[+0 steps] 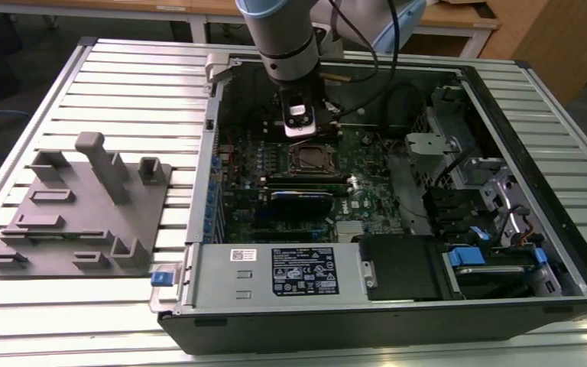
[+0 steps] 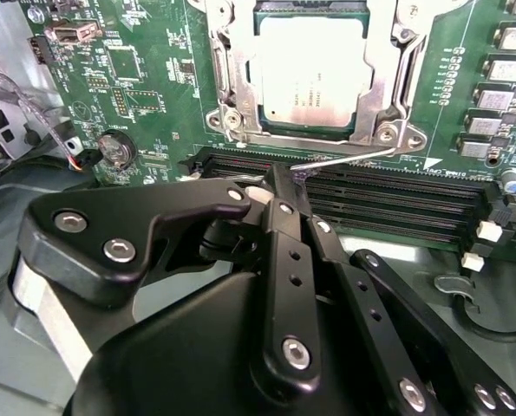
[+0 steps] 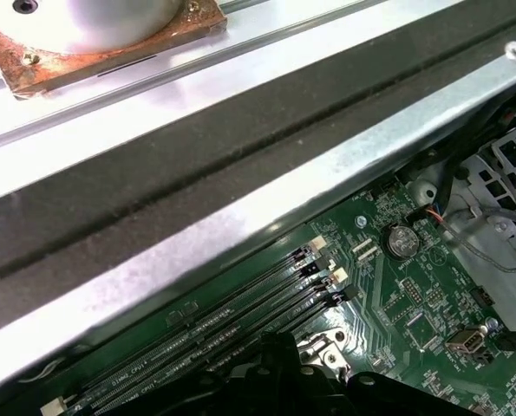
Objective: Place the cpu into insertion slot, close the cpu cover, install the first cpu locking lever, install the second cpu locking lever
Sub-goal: 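Install the first cpu locking lever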
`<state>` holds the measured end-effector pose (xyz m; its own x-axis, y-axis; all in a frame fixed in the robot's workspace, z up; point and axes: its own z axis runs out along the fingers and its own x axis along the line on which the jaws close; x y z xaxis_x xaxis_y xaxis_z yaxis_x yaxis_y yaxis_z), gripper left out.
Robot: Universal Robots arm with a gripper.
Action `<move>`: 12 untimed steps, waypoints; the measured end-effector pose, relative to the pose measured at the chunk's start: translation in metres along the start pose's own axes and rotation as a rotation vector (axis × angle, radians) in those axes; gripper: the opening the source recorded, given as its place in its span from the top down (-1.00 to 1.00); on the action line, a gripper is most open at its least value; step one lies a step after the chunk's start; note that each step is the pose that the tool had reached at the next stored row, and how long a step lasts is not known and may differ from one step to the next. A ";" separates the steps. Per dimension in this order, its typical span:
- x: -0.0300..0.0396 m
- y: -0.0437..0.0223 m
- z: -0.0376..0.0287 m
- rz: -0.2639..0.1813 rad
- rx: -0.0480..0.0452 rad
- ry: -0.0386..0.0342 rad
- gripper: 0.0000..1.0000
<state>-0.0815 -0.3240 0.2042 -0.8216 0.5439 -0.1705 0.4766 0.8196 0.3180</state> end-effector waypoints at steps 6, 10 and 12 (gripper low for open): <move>0.0003 -0.0009 0.0033 -0.001 0.0023 -0.0015 0.80; 0.0000 -0.0014 0.0062 -0.002 0.0063 -0.0037 0.80; -0.0005 -0.0013 0.0076 -0.003 0.0094 -0.0054 0.80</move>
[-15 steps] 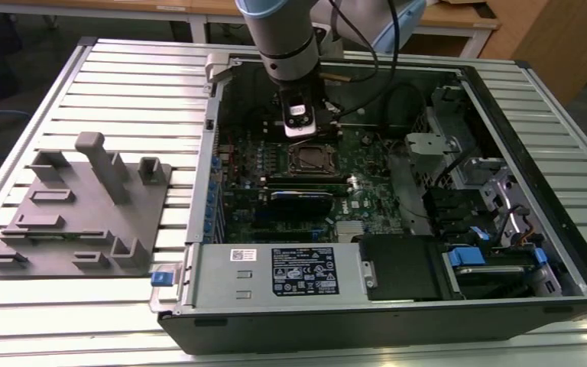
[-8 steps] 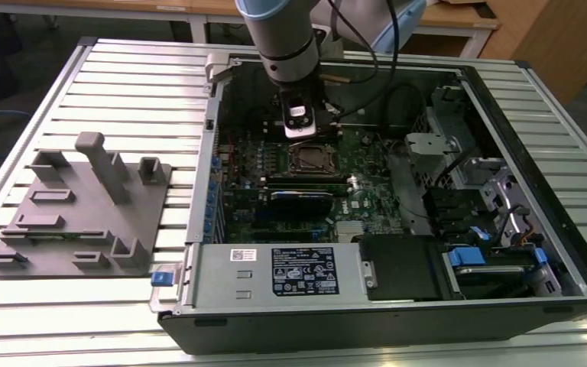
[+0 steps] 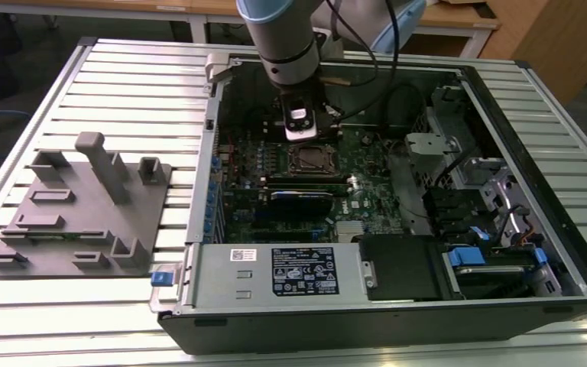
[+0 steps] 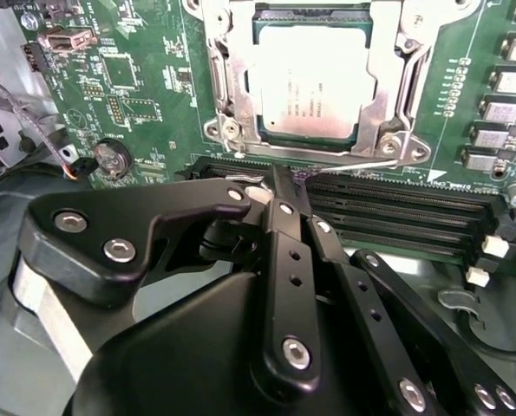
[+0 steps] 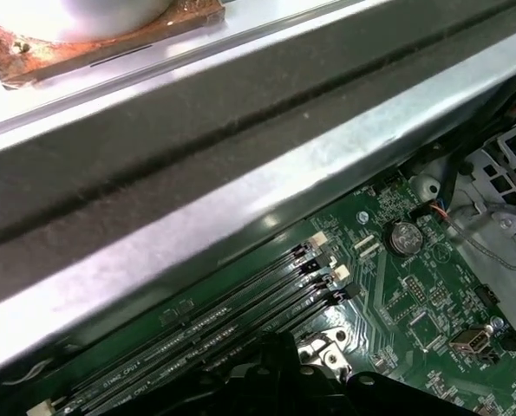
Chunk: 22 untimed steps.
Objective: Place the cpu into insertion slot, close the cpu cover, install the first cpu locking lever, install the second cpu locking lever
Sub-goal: 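Install the first cpu locking lever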
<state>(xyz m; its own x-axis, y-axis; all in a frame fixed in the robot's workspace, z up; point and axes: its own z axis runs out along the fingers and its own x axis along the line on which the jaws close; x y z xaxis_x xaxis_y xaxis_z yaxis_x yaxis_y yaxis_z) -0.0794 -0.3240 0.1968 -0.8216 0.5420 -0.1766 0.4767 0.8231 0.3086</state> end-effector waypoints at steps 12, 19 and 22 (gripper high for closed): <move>-0.0041 0.0014 0.0070 -0.008 0.0300 -0.0183 0.80; -0.0045 0.0016 0.0064 -0.008 0.0313 -0.0189 0.80; -0.0060 0.0042 -0.0012 -0.008 0.0311 -0.0189 0.80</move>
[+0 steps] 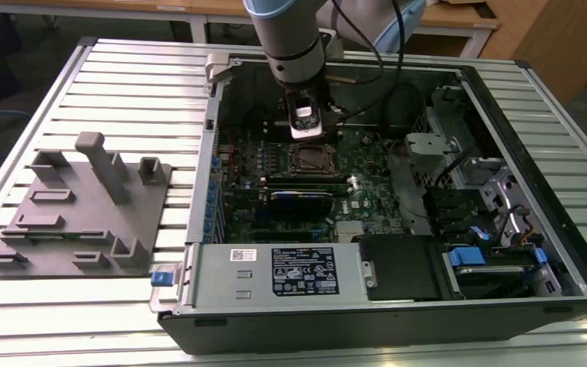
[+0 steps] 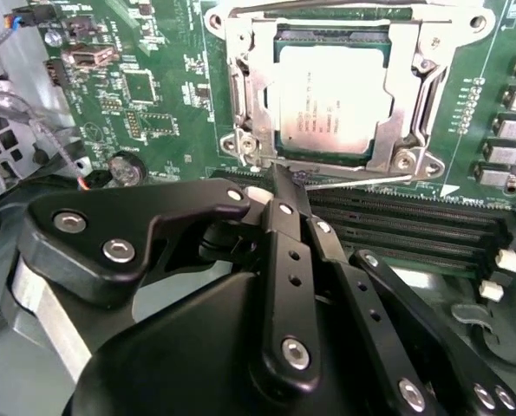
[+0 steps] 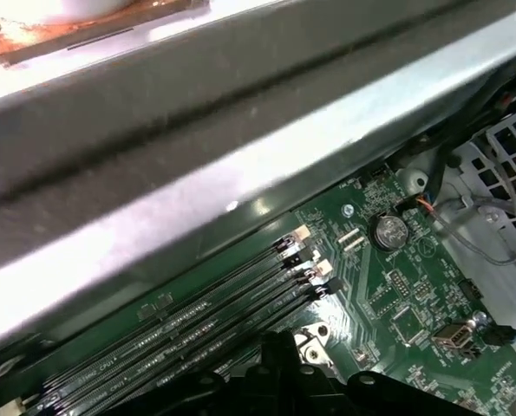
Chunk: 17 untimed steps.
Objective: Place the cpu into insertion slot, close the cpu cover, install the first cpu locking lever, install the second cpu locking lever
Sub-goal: 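Install the first cpu locking lever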
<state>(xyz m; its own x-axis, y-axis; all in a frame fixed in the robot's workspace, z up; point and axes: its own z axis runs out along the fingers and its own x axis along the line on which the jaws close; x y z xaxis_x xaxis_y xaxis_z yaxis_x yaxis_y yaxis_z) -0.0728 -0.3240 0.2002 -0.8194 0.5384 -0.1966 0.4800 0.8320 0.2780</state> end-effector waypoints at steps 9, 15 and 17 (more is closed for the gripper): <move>0.0005 0.0038 -0.0045 0.001 0.0000 -0.0002 0.80; 0.0041 0.0079 -0.0040 0.002 0.0004 -0.0007 0.80; 0.0052 0.0078 -0.0042 0.003 0.0006 -0.0009 0.80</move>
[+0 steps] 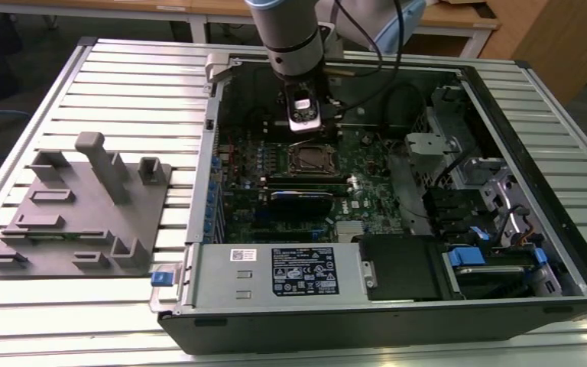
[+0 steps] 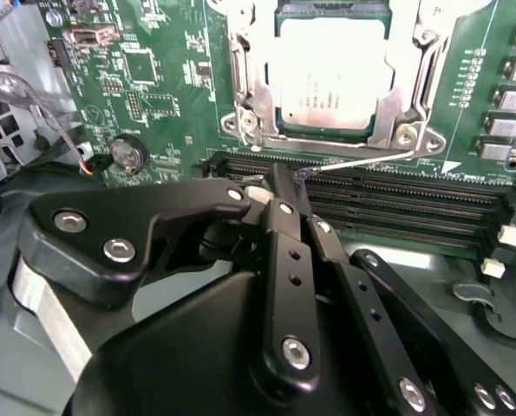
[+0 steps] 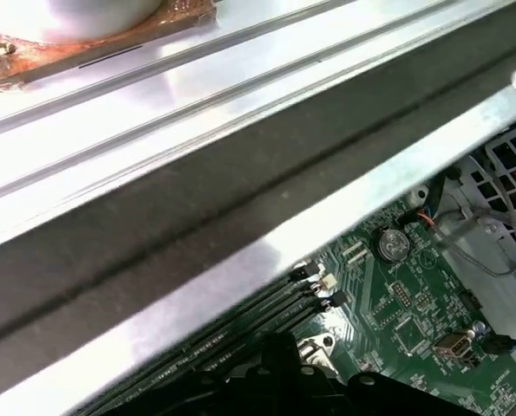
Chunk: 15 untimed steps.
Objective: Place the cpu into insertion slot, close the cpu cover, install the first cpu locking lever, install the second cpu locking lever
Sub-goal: 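Install the first cpu locking lever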
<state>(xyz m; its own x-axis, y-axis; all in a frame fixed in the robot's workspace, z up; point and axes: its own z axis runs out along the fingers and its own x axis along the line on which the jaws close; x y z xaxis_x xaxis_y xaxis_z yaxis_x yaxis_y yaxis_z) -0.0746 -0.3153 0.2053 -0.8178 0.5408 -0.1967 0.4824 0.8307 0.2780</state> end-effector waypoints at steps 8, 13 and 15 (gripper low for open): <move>0.0043 -0.0020 0.0022 0.005 0.0017 -0.0019 0.80; 0.0048 -0.0027 0.0044 0.006 0.0060 -0.0051 0.80; 0.0050 -0.0030 0.0056 0.007 0.0069 -0.0058 0.80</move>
<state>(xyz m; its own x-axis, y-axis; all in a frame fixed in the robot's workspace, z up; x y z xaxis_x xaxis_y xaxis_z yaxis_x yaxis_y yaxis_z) -0.0784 -0.3143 0.1982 -0.8127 0.5472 -0.2002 0.4902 0.8278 0.2728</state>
